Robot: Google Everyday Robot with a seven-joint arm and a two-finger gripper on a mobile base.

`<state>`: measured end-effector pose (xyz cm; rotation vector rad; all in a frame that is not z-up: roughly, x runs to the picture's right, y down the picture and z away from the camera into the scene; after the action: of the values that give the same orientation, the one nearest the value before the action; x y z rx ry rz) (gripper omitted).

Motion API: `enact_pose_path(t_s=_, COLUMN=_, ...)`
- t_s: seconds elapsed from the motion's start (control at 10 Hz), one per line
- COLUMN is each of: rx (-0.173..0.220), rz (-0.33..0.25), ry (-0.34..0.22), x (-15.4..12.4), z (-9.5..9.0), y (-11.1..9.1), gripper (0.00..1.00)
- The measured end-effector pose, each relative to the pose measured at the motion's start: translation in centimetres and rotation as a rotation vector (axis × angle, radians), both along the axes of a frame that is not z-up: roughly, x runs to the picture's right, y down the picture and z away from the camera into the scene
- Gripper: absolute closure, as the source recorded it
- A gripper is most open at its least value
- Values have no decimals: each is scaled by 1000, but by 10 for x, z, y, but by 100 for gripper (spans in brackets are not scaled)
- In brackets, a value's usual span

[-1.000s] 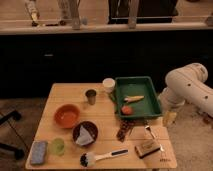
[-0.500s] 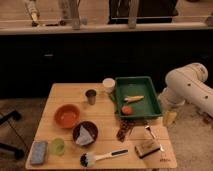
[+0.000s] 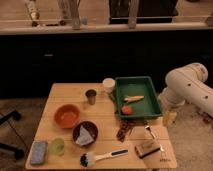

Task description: Place banana in red bowl

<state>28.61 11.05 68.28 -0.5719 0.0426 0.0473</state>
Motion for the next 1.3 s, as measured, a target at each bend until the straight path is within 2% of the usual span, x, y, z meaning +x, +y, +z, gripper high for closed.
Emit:
enact_pose_path(t_s=0.3, rx=-2, rz=5, ry=-1, x=0, z=1, y=0, gripper=20)
enact_pose_path(t_s=0.4, rx=-24, rz=19, ry=-9, x=-7, z=10, y=0, gripper=20)
enact_pose_path(t_s=0.5, rx=-29, rz=22, ry=-18, x=-14, z=18, y=-2, gripper=20)
enact_pose_path(t_s=0.8, rx=-44, rz=40, ry=-18, x=-22, z=16, y=7, gripper=20)
enact_pose_path(t_s=1.0, rx=-54, rz=48, ry=-16, x=-17, z=16, y=4, gripper=20)
enact_pose_path(t_s=1.3, rx=-62, rz=50, ry=-32, x=-33, z=27, y=4, gripper=20)
